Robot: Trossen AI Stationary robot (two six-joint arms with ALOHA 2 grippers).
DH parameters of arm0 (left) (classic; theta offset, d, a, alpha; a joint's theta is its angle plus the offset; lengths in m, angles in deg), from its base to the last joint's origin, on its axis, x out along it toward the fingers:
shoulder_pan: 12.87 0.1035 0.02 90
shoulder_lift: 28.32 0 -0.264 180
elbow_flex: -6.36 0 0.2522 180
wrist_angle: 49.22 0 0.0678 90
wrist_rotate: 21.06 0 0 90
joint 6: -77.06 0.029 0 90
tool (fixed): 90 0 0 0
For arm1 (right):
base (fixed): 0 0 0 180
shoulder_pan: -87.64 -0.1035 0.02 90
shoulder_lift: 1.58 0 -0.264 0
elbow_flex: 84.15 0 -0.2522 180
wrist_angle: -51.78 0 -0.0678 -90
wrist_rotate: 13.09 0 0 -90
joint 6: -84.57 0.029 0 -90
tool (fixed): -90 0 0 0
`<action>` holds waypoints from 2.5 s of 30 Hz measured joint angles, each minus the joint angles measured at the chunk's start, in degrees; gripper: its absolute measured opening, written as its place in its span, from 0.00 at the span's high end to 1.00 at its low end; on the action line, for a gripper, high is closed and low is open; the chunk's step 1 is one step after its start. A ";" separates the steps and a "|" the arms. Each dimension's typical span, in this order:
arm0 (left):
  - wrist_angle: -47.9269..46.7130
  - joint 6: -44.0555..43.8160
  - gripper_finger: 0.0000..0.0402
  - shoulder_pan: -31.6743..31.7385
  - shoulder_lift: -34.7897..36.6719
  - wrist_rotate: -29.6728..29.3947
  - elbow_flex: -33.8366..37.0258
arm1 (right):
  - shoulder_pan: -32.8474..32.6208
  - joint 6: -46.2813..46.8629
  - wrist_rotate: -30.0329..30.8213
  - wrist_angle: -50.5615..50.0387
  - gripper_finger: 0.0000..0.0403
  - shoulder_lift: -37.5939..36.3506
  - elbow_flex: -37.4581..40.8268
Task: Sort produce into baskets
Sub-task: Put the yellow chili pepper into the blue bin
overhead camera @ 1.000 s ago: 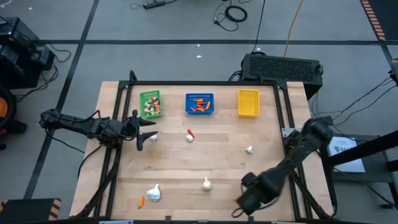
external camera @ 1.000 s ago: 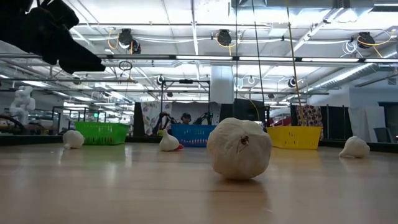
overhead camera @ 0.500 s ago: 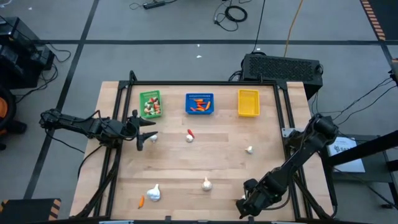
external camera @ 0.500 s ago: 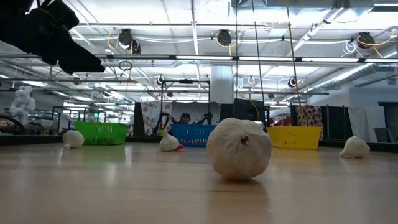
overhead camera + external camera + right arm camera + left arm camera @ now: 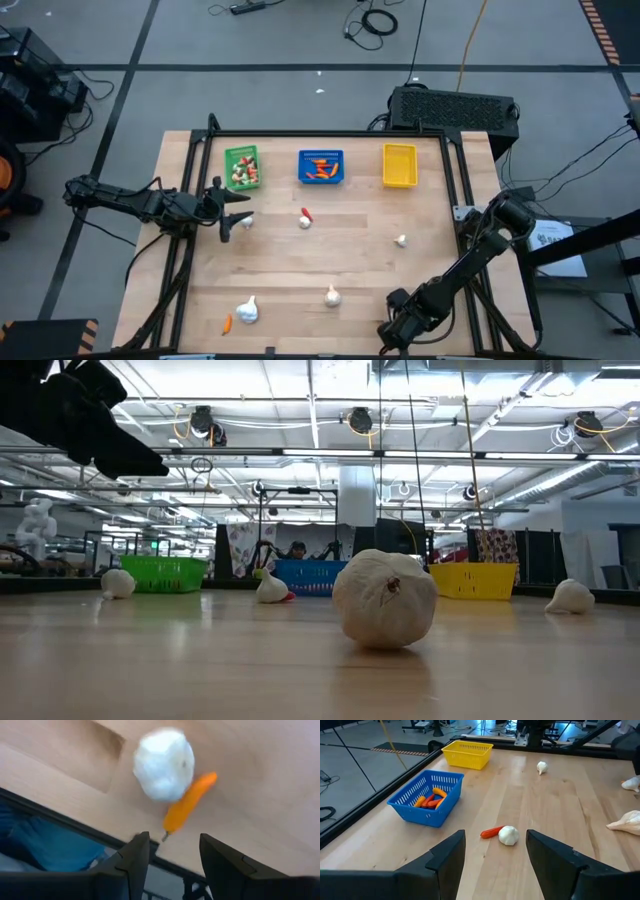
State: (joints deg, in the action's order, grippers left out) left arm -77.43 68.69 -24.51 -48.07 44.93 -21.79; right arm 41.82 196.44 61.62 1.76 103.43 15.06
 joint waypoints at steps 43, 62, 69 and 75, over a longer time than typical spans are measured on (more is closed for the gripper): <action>0.03 0.12 0.46 0.02 -0.02 0.00 0.00 | 1.50 -10.09 -1.62 -3.39 0.85 4.47 -0.07; 0.01 0.27 0.46 0.02 -0.02 -0.09 0.00 | 9.79 -13.13 21.52 -18.77 0.90 -10.58 0.02; 0.07 0.21 0.46 0.00 0.00 -0.31 0.00 | 23.29 -34.83 34.48 -6.11 0.90 -10.10 0.00; 0.24 0.18 0.46 0.02 0.01 -0.39 0.00 | 38.87 -60.12 34.40 12.93 0.90 -9.73 -0.04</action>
State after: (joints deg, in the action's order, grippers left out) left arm -77.19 68.87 -24.49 -48.07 44.54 -21.79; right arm 80.68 136.33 96.02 14.69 93.70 15.02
